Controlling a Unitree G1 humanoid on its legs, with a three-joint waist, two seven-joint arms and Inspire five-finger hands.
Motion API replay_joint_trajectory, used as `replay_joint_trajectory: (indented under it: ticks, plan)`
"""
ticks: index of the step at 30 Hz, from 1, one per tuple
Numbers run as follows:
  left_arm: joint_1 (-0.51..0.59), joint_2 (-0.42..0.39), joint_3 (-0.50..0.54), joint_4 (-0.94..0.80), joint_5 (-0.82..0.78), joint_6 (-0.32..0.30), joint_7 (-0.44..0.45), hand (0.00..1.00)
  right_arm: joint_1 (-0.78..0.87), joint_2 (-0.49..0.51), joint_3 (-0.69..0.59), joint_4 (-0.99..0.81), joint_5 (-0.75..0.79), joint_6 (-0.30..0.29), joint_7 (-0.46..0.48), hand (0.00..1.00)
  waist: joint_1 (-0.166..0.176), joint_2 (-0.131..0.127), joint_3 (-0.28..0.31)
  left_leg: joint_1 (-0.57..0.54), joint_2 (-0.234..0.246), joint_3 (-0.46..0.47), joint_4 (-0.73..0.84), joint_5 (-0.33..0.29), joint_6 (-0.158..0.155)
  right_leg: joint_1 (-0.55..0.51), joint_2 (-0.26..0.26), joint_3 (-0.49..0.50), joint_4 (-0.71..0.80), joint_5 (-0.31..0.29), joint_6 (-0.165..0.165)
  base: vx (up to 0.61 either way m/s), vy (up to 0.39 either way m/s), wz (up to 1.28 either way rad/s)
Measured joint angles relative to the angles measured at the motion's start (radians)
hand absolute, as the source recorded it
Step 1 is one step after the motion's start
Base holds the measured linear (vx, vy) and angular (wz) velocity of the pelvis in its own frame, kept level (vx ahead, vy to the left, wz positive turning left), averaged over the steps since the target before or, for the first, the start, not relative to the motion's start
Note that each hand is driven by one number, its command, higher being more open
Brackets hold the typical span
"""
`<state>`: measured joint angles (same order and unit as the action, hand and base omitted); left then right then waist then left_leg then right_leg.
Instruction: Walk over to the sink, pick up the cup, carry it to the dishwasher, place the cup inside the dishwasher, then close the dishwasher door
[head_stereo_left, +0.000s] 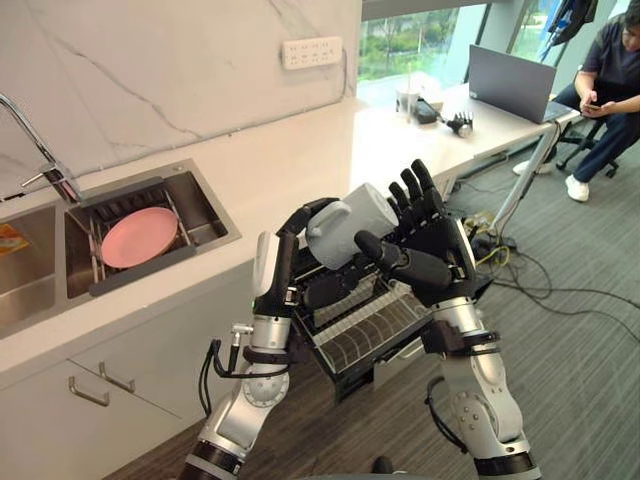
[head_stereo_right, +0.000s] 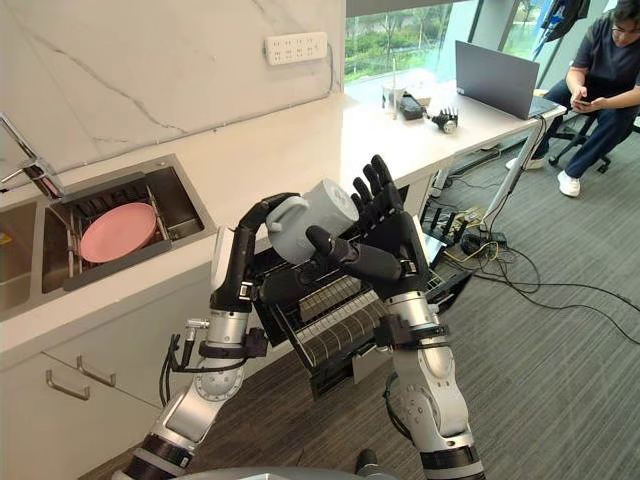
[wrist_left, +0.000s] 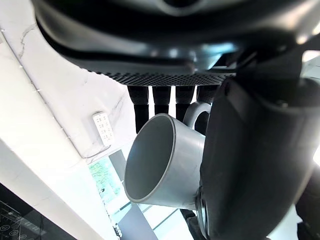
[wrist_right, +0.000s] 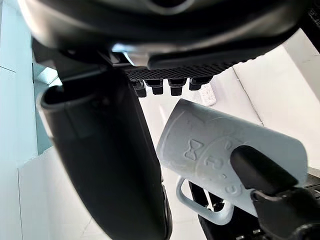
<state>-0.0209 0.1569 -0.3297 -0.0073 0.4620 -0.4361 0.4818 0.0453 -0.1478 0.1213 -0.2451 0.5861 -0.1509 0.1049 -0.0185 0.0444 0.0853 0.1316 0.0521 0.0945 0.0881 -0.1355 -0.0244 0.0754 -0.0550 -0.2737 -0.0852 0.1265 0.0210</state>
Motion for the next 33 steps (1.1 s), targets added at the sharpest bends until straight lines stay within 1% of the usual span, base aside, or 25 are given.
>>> replay_joint_trajectory:
  ticks: [6,8,10,14,17,20,21,24,28,30,33]
  plan:
    - [0.000,-0.004,-0.001,-0.003,0.013,-0.011,-0.003,0.00,0.000,0.005,-0.002,0.001,0.009,0.014,-0.005,1.00,0.000,0.000,0.000,-0.002,0.000,-0.004,0.000,0.002,0.000,0.000,0.000,-0.003,0.000,0.000,0.000,0.00,0.000,0.00]
    - [0.000,-0.004,-0.001,-0.003,0.012,-0.024,-0.010,0.00,0.000,0.012,-0.006,0.004,0.015,0.017,-0.003,1.00,0.001,-0.001,0.000,-0.003,0.000,-0.006,0.000,0.003,0.000,0.000,0.000,-0.005,0.000,0.000,0.000,-0.01,0.010,0.02]
    - [0.000,-0.004,-0.001,-0.004,0.009,-0.037,-0.027,0.00,0.000,0.016,-0.009,0.010,0.032,0.021,-0.002,1.00,0.002,-0.001,-0.001,-0.003,0.000,-0.007,0.000,0.003,0.000,0.000,-0.001,-0.006,0.000,0.000,0.000,0.00,0.000,0.00]
    - [0.000,-0.003,-0.024,-0.027,0.008,-0.067,-0.087,0.00,0.000,0.017,-0.009,0.045,0.074,0.046,0.018,1.00,0.003,-0.007,-0.004,-0.006,-0.001,-0.015,-0.001,0.006,0.000,0.000,-0.004,-0.013,0.000,0.000,0.000,-0.01,0.022,0.05]
    - [0.000,-0.003,-0.033,-0.033,0.004,-0.090,-0.111,0.00,0.000,0.017,-0.008,0.049,0.111,0.055,0.040,1.00,0.003,-0.007,-0.005,-0.007,-0.002,-0.017,-0.002,0.008,0.000,0.000,-0.004,-0.015,0.000,0.000,0.000,0.00,0.000,0.00]
    - [0.000,-0.003,-0.035,-0.033,-0.015,-0.097,-0.131,0.00,-0.002,0.016,-0.008,0.061,0.156,0.063,0.066,1.00,0.003,-0.010,-0.009,-0.008,-0.001,-0.020,-0.002,0.009,-0.001,0.000,-0.004,-0.018,0.000,0.001,-0.001,-0.01,0.006,0.01]
    - [0.000,-0.003,-0.039,-0.033,-0.016,-0.098,-0.139,0.00,-0.006,0.016,-0.008,0.070,0.181,0.070,0.082,0.00,0.003,-0.011,-0.009,-0.009,-0.001,-0.022,-0.002,0.010,-0.001,0.000,-0.004,-0.019,0.000,0.001,-0.001,-0.02,0.015,0.03]
    - [0.000,-0.001,-0.039,-0.033,-0.026,-0.099,-0.158,0.00,-0.008,0.012,-0.007,0.082,0.220,0.085,0.109,0.00,0.004,-0.012,-0.010,-0.012,-0.002,-0.026,-0.001,0.012,-0.002,0.000,-0.004,-0.024,0.000,0.001,-0.002,-0.02,0.018,0.04]
    - [-0.005,0.003,-0.039,-0.030,-0.063,-0.098,-0.159,0.00,-0.045,-0.004,0.006,0.114,0.224,0.091,0.141,0.00,0.004,-0.015,-0.012,-0.016,-0.001,-0.029,0.002,0.012,-0.002,0.000,-0.005,-0.028,0.000,0.002,-0.002,-0.01,0.010,0.02]
    - [-0.008,0.005,-0.039,-0.029,-0.081,-0.098,-0.159,0.00,-0.061,-0.006,0.010,0.121,0.224,0.092,0.145,0.00,0.004,-0.017,-0.013,-0.017,-0.002,-0.031,0.004,0.012,-0.002,0.000,-0.005,-0.029,0.000,0.002,-0.002,-0.01,0.011,0.02]
    - [-0.008,0.003,-0.042,-0.029,-0.092,-0.098,-0.159,0.00,-0.087,-0.006,0.010,0.150,0.219,0.088,0.125,0.00,0.005,-0.022,-0.016,-0.018,-0.003,-0.033,0.006,0.013,-0.002,0.000,-0.005,-0.031,0.000,0.003,-0.002,0.00,0.000,0.00]
